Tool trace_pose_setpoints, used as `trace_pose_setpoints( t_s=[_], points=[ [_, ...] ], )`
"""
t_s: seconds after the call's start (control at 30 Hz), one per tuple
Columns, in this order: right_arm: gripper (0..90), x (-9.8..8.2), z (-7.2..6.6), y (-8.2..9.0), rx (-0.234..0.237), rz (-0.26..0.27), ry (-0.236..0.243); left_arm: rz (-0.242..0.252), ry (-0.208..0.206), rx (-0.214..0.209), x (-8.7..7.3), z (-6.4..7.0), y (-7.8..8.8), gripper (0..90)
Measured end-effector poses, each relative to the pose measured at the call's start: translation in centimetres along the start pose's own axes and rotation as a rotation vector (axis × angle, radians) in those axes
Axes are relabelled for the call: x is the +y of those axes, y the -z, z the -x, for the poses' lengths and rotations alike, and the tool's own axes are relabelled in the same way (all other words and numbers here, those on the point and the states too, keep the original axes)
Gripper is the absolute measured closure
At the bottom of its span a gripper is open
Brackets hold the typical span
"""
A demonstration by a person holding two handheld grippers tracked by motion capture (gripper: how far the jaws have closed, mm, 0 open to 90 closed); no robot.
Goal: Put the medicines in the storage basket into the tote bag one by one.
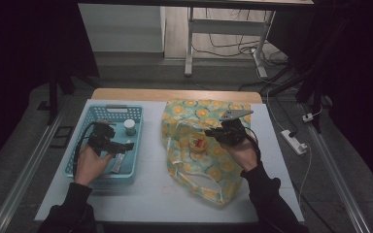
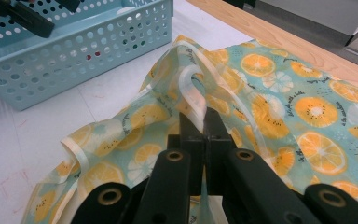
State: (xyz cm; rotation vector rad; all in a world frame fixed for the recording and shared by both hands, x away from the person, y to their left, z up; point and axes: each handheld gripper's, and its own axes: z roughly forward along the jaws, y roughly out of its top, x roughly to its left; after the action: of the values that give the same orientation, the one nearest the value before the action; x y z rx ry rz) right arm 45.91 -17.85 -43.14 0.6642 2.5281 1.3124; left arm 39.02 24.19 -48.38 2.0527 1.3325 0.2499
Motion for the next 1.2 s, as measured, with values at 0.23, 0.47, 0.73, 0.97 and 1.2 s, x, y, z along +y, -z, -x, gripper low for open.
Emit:
trace_pose_setpoints(
  t_s=[0.23, 0.47, 0.73, 0.97, 1.2],
  points=[
    [89.8, 0.0, -0.1, -0.1, 0.003, -0.003, 0.002, -0.083, -0.024, 0.052, -0.2, -0.2, -1.4, 0.0],
    [89.8, 0.0, -0.1, -0.1, 0.005, -0.009, 0.005, -0.178, -0.017, 0.080, -0.3, -0.1, -2.3, 0.9],
    [89.8, -0.1, -0.2, -0.2, 0.006, -0.011, 0.007, -0.272, -0.009, 0.137, -0.3, 0.1, -3.3, 7.2],
    [89.8, -0.1, -0.2, -0.1, 0.004, -0.011, 0.007, -0.311, -0.006, 0.119, -0.4, 0.3, -3.7, 28.8],
    [89.8, -0.1, -0.1, -0.1, 0.006, -0.014, 0.006, -0.329, -0.015, 0.142, -0.4, 0.5, -3.8, 46.1]
  ],
)
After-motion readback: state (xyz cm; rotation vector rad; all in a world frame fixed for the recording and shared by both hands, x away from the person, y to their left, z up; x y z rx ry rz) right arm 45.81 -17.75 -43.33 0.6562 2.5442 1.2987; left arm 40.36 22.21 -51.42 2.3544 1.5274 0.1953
